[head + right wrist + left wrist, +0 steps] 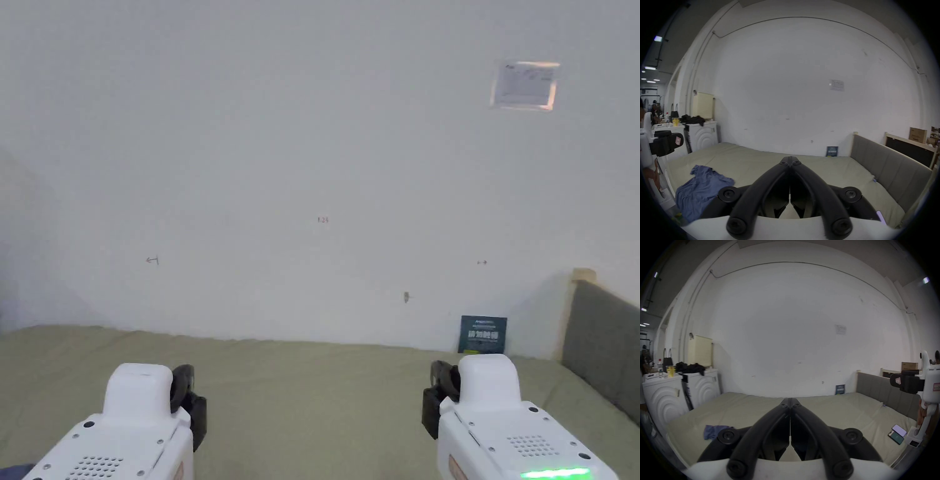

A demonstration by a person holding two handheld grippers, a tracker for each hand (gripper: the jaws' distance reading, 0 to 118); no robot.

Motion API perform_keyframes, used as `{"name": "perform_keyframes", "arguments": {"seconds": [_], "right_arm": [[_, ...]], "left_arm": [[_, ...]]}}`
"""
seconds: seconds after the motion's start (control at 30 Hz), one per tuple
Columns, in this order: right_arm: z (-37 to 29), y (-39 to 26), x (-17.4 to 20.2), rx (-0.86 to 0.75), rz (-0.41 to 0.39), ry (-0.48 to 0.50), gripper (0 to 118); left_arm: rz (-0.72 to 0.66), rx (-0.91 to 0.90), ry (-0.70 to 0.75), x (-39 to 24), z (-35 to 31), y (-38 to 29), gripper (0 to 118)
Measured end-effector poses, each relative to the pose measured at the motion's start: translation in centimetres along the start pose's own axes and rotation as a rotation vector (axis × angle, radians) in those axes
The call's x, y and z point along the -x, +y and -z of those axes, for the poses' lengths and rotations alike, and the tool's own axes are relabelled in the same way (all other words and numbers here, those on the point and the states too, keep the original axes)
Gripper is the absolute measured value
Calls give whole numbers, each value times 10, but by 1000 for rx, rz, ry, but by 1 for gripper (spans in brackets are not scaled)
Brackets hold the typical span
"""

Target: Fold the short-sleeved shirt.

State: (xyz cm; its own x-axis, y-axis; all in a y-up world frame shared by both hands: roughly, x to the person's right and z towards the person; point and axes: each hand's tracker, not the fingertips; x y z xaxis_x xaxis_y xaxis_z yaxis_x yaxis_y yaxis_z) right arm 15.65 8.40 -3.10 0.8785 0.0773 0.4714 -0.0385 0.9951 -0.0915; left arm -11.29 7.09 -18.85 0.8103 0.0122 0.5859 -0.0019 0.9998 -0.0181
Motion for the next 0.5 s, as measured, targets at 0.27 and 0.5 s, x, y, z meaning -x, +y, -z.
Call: {"name": "perform_keyframes", "arguments": {"seconds": [0.27, 0.5], "right_arm": [[30, -26, 124, 69, -31, 294, 0], [50, -71, 167, 148, -62, 395, 0]], "left_arm": [[17, 83, 219, 97, -42, -19, 0], [-58, 561, 231, 164, 24, -96, 0]]}}
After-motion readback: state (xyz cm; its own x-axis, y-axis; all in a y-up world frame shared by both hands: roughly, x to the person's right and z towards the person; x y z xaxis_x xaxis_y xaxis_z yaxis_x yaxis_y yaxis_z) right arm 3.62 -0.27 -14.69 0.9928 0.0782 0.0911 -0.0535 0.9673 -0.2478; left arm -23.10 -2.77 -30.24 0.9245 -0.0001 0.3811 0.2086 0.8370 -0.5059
